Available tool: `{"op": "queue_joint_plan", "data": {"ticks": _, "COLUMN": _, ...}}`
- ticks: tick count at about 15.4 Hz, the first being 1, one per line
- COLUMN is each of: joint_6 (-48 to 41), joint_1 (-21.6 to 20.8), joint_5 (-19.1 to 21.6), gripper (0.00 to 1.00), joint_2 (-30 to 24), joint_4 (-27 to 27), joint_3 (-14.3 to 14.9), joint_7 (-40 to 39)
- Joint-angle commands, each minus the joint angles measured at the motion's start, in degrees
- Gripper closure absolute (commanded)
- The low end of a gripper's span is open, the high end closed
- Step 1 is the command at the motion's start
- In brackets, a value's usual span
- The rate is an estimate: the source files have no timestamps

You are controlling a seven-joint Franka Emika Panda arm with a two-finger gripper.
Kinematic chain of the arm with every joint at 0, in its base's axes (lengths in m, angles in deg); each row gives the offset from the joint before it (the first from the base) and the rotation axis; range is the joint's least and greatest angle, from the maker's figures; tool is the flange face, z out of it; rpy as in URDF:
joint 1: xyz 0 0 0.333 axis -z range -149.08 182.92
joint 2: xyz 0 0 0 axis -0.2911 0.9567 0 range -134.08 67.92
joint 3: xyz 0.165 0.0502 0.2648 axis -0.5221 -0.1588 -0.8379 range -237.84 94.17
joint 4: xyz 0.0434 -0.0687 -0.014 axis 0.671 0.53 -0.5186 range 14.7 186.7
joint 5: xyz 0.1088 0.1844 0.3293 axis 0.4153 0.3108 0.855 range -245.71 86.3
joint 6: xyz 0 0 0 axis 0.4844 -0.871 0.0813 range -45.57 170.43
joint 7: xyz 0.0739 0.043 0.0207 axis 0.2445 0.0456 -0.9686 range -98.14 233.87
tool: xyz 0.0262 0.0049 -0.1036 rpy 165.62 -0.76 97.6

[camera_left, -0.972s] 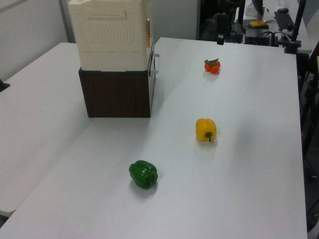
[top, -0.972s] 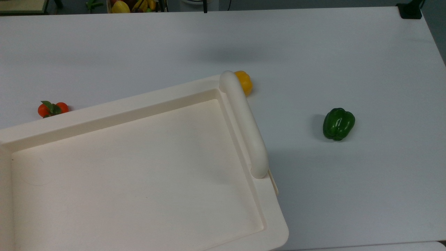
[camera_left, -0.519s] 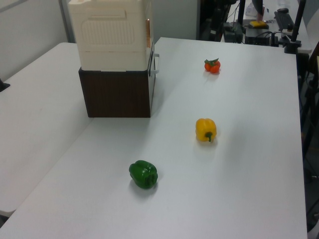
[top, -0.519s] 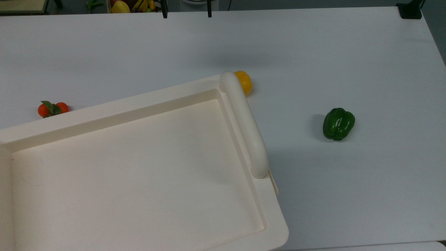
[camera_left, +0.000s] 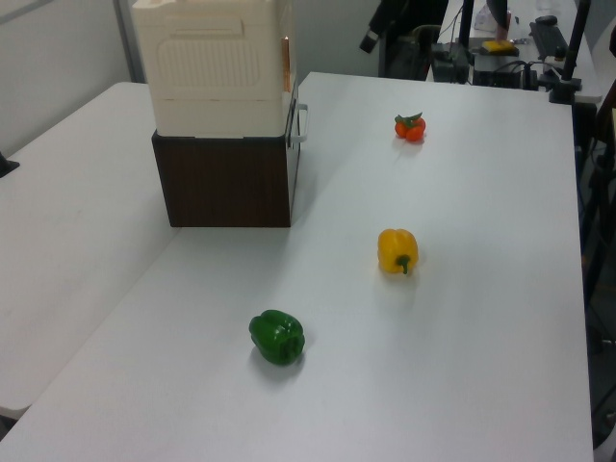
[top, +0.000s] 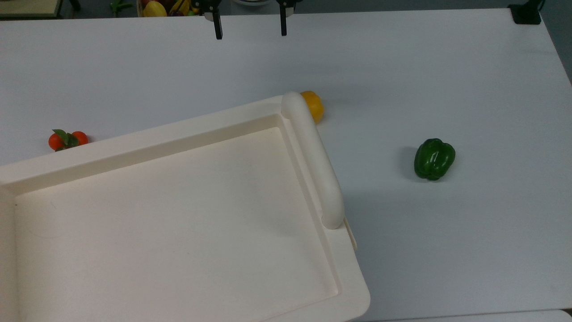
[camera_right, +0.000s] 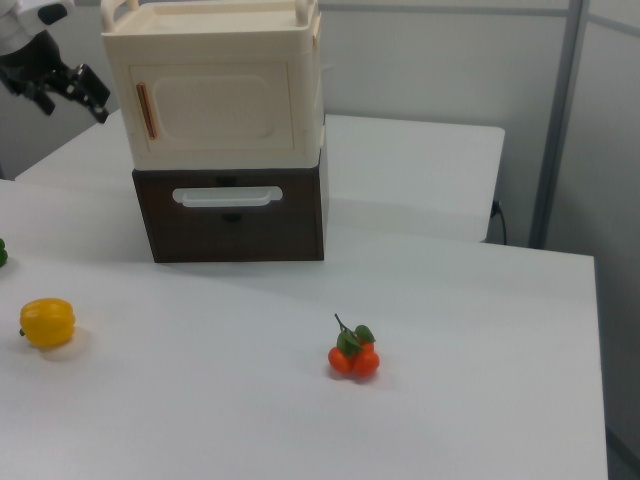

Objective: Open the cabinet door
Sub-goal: 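Move the open gripper down toward the orange door handle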

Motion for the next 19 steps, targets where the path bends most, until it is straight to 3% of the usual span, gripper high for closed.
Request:
{"op": "queue_joint_plan", "data": {"ticks": 1, "joint_6": 10.4, "joint_1": 0.5, "joint_5": 2.1, "gripper": 0.17, "joint_2": 3.1, "joint_4": 0.5, "joint_3": -0.5, "joint_7": -1.5}}
{"op": "queue_joint_plan", "data": {"ticks": 3, "joint_6": 14.9, "joint_1": 0.6, "joint_5": 2.7, "gripper": 0.22, "joint_2": 4.4, "joint_4": 0.5, "joint_3": -0.5, "joint_7": -1.9}}
{"op": "queue_joint_plan", "data": {"ticks": 7, "joint_6": 21.8, "joint_1": 1.0, "joint_5": 3.4, "gripper": 0.43, "joint_2": 7.4, "joint_4": 0.2, "joint_3": -0.5, "joint_7": -7.3}}
{"op": "queue_joint_plan", "data": {"ticks": 13, "joint_6": 30.2, "joint_1": 1.2, "joint_5": 2.9, "gripper": 0.44, "joint_2": 11.3, "joint_4": -0.1, "joint_3": -0.5, "joint_7": -8.9}}
{"op": "queue_joint_plan", "data": {"ticks": 19, "joint_6": 31.5, "joint_1": 1.2, "joint_5": 2.4, "gripper": 0.44, "joint_2": 15.0, "joint_4": -3.0, "joint_3": -0.5, "joint_7": -9.0}}
